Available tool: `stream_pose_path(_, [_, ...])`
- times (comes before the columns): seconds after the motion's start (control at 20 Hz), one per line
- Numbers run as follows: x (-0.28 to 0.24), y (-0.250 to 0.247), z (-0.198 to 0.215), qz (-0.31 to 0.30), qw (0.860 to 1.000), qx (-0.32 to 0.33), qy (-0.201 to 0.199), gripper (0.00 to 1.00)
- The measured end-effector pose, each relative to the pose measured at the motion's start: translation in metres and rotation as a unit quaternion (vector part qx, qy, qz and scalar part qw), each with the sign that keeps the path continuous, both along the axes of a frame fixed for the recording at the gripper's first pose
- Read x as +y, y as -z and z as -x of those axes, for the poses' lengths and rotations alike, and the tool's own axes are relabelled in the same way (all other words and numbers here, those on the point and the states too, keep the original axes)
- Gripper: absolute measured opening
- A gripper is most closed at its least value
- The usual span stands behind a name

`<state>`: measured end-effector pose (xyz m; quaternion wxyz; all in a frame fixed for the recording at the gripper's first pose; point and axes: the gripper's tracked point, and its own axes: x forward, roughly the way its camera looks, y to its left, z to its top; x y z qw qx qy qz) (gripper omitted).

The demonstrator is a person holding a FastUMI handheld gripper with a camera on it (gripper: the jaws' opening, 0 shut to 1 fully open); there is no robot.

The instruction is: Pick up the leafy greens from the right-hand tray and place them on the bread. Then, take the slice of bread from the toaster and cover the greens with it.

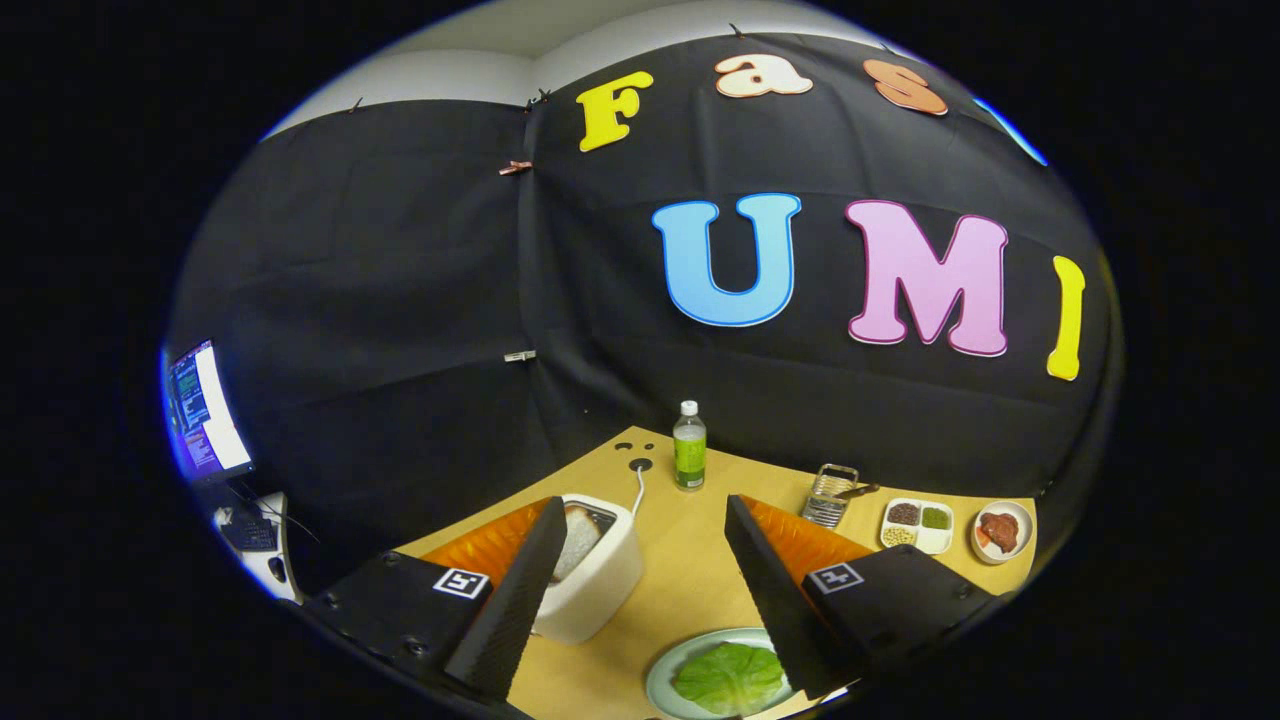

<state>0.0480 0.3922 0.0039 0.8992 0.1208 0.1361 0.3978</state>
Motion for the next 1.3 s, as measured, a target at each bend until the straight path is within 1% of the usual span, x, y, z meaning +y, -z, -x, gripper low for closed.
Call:
stream_pose_path(0.15, [0.037,0.006,0.0,0.0,1.0,0.018,-0.009,0.99])
stream_pose_path(0.45, [0.106,0.056,0.012,0.022,0.995,0.094,-0.041,0.98])
stream_pose_path(0.65, [0.142,0.084,0.006,0.041,0.992,0.113,-0.04,0.97])
stream_pose_path(0.8, [0.163,0.113,-0.001,0.055,0.988,0.14,-0.035,0.97])
stream_pose_path(0.9, [0.168,0.13,-0.007,0.067,0.985,0.157,-0.025,0.93])
stream_pose_path(0.95, [0.169,0.138,-0.009,0.074,0.984,0.163,-0.018,0.85])
stream_pose_path(1.0, [0.168,0.139,-0.013,0.075,0.984,0.161,-0.009,0.82])
stream_pose_path(1.1, [0.163,0.143,-0.021,0.086,0.984,0.158,0.012,0.72])
stream_pose_path(1.25, [0.16,0.145,-0.019,0.094,0.982,0.164,0.015,0.45])
stream_pose_path(1.3, [0.161,0.146,-0.015,0.092,0.98,0.175,0.01,0.33])
